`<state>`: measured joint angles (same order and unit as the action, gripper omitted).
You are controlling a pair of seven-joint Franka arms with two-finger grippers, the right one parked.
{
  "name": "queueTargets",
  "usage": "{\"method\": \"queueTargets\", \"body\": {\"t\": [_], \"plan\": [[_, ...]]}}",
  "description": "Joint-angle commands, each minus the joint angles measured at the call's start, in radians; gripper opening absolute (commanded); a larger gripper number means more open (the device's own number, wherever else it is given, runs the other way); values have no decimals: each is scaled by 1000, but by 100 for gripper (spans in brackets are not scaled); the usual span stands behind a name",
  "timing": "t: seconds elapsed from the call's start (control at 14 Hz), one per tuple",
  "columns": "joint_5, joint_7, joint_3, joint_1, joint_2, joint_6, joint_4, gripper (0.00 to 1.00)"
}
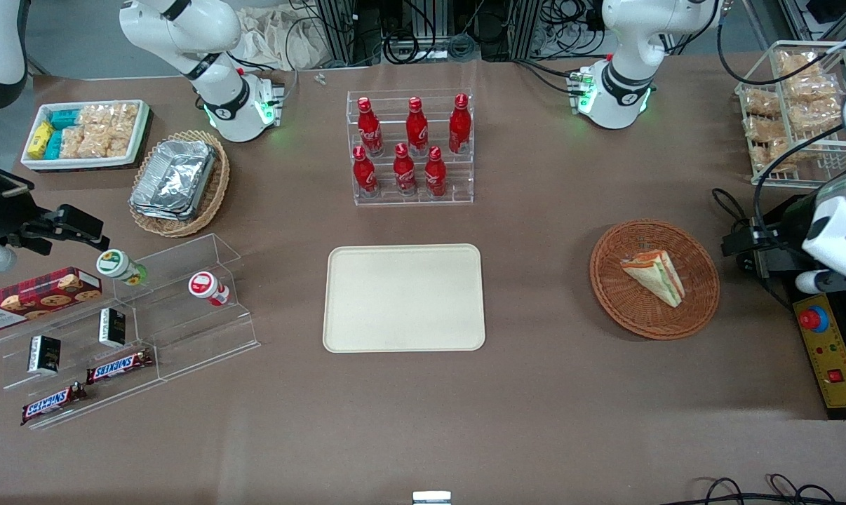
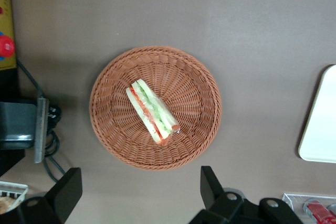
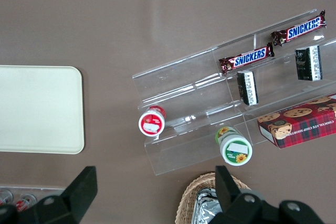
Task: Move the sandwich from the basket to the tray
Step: 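Move the open left gripper over the sandwich in the wicker basket, then lower the left gripper and close it on the wrapped sandwich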
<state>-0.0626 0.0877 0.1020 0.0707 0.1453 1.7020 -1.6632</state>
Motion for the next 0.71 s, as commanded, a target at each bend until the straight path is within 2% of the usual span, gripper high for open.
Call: {"method": "queueTargets", "body": {"t": [0.0, 0.43, 0.64], "plan": [[0, 76, -2, 17, -82, 140, -195, 100], [-5, 331, -22, 17, 39, 277, -265, 100], [-5, 400, -22, 17, 43, 433, -381, 100]]}}
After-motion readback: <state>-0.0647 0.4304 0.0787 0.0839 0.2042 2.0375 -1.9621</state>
